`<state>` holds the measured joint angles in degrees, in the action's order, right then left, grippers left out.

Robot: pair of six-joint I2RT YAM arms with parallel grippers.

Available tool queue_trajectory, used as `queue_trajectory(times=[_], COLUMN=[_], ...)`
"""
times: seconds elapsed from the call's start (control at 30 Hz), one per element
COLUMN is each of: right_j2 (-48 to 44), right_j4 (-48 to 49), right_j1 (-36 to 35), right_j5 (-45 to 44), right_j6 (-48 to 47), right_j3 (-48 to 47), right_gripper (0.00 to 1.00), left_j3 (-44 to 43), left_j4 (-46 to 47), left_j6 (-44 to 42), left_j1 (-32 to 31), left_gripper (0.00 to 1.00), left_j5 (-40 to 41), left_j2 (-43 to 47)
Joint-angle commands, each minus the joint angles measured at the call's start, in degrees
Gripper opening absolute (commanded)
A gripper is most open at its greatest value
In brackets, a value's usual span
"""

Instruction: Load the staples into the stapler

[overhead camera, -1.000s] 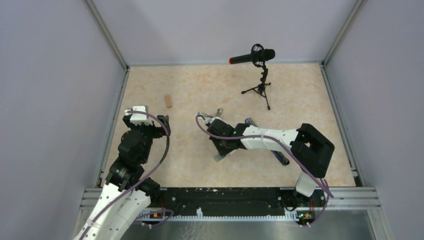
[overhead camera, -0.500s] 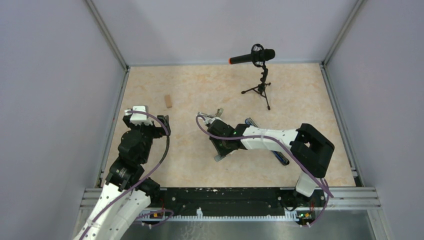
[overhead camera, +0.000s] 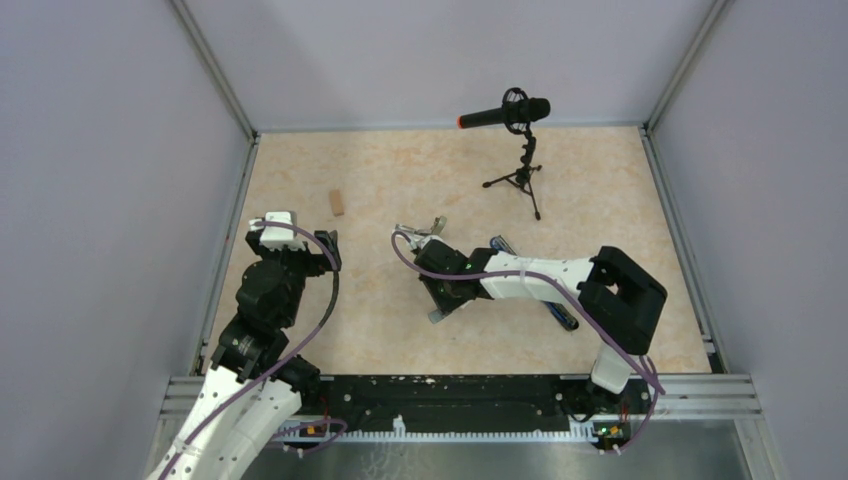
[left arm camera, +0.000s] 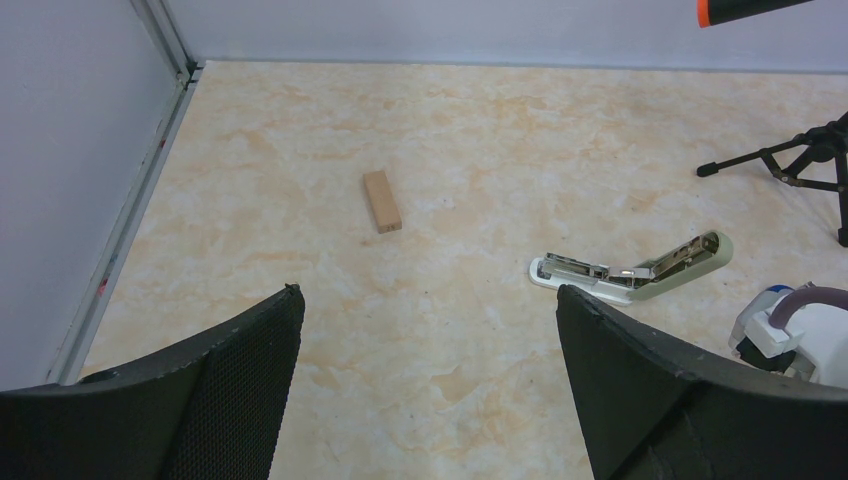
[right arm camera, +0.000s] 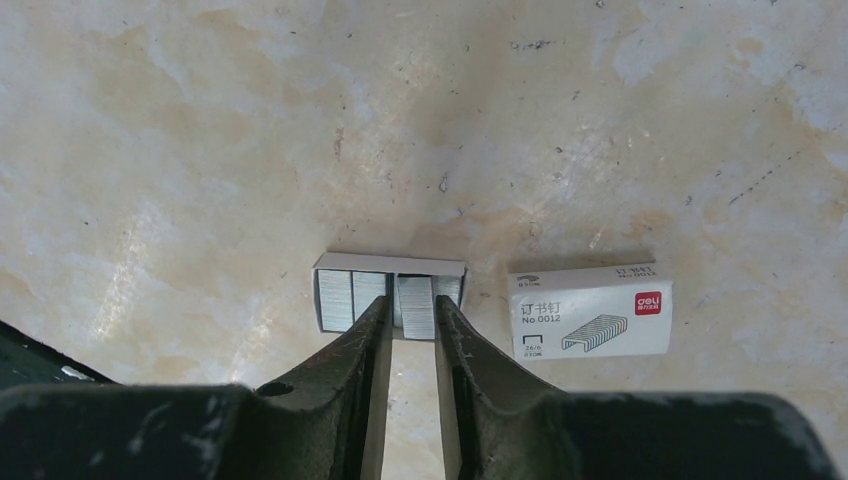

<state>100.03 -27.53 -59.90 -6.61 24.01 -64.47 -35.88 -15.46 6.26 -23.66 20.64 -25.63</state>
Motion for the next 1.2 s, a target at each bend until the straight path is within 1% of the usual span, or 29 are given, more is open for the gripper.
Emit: queue_trajectory(times=[0.0,1.0,1.17], right_j2=[0.60,3.33,3.51], right_j4=[0.35,0.37,0.68], right_j1=[-0.83,-1.07,-1.10], right_j5=[-0.82,-0.85,-0.73], right_j6=[-0.29,-0.37,-0.24], right_j3=[-0.64,-0.38,-0.22], right_gripper=[0.23,0.24,0.22], left_j3=[0.28,0.42,0.38], left_j4=[2.94,2.86,2.81], left_j6=[-0.02,-0.07,-0.11], left_j1=[-0.07,-0.07,-0.05], left_gripper=[0.99,0.99,0.99], left_j5=[-0.04,0.26,0.32], left_j2=[0.14,0.56,0.67])
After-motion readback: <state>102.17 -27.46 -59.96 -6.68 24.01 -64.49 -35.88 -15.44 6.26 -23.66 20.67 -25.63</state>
